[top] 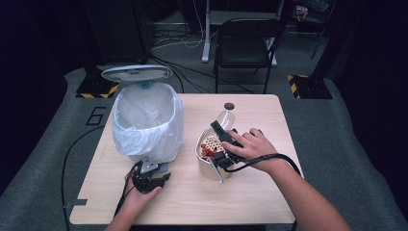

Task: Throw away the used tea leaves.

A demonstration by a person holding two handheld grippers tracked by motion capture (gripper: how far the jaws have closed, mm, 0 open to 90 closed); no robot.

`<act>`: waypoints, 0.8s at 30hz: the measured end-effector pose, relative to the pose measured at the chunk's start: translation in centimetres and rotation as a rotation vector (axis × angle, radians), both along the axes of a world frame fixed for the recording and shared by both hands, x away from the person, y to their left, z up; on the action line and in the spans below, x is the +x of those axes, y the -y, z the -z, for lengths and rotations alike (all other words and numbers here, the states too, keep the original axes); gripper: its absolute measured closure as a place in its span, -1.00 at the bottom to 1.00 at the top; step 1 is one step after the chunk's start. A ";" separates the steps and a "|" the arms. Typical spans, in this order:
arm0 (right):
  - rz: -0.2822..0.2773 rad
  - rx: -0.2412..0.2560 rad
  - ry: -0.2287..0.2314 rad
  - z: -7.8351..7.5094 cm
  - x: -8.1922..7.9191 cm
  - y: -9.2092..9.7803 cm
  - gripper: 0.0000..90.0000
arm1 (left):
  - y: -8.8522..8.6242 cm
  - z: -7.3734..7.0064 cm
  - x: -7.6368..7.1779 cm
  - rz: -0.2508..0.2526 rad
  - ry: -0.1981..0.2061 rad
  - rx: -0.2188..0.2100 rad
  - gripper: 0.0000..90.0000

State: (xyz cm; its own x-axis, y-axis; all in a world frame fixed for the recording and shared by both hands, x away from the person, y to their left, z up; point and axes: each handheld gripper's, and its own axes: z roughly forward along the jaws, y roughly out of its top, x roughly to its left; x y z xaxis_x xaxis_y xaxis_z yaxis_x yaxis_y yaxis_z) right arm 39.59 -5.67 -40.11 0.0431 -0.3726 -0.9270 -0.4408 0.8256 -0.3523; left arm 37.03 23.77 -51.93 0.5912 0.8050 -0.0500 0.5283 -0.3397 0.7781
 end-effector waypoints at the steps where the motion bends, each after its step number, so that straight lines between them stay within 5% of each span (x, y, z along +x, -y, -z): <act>1: 0.014 0.049 -0.052 -0.2 0.0 0.0 -0.11 | 0.0 0.0 0.0 0.003 -0.003 0.001 -0.02; 3: 0.025 0.124 -0.114 -0.9 0.1 0.1 -0.11 | -0.1 -0.1 0.0 0.006 -0.008 -0.001 -0.02; 11: 0.092 0.513 -0.495 -4.3 0.7 0.3 -0.10 | -0.2 -0.1 0.1 0.021 -0.013 0.010 -0.02; 17: 0.178 0.712 -0.734 -5.9 1.9 0.9 -0.11 | -0.1 0.0 0.1 0.004 0.000 -0.004 -0.02; 24: 0.192 0.935 -0.946 -7.6 2.8 2.0 -0.10 | -0.2 -0.1 0.1 0.015 -0.012 -0.001 -0.02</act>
